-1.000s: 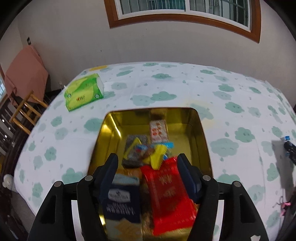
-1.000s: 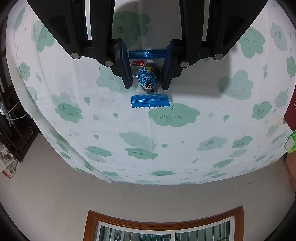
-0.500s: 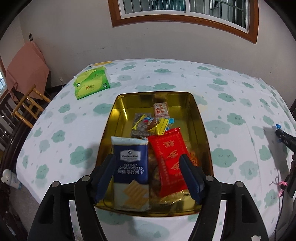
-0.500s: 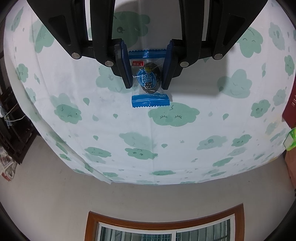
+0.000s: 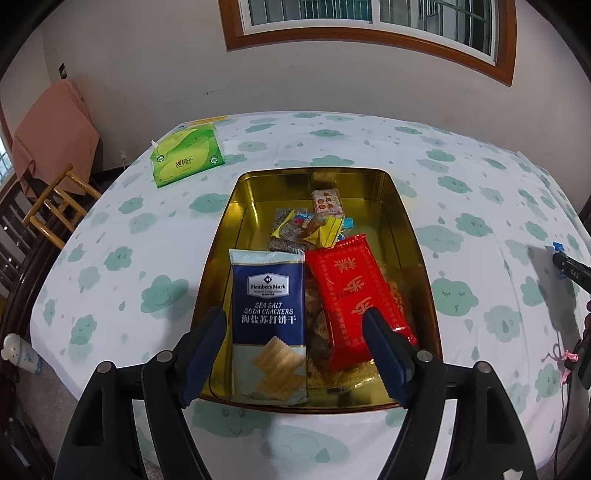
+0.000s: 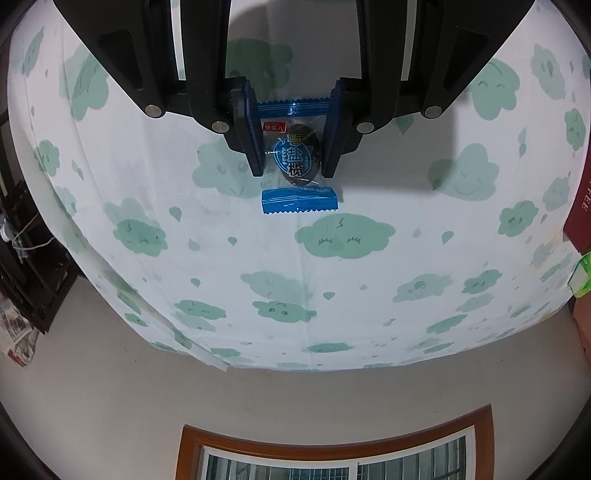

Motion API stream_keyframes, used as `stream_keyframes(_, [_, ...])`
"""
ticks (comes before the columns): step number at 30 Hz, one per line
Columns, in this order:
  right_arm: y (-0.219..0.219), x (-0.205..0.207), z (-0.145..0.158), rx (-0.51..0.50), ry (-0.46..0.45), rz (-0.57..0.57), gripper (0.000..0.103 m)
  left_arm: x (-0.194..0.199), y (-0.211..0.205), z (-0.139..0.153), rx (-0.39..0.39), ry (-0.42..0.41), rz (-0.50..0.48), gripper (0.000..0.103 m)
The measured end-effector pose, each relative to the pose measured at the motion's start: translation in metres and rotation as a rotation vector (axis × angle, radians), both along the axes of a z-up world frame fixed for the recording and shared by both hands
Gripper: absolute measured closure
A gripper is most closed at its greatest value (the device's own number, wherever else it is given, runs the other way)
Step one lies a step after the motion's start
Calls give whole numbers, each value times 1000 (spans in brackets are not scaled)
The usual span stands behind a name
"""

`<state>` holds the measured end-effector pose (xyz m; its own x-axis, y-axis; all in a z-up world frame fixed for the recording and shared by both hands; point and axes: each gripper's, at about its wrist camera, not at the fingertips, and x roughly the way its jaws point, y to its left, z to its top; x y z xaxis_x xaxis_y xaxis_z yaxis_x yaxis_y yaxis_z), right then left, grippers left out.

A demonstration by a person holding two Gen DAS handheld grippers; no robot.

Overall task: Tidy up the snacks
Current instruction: 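Withdraw the left gripper from the tin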

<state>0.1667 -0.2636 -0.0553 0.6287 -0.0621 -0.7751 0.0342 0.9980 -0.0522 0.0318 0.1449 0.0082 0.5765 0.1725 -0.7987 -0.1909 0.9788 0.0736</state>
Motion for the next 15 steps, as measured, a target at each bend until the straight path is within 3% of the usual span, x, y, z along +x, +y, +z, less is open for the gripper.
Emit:
stream_keyframes(11, [15, -25, 14, 33, -12, 26, 72, -6, -3, 0, 6, -2, -7, 26])
stream_keyframes(15, [30, -35, 22, 93, -24, 68, 72, -8, -1, -1, 3, 3, 1, 26])
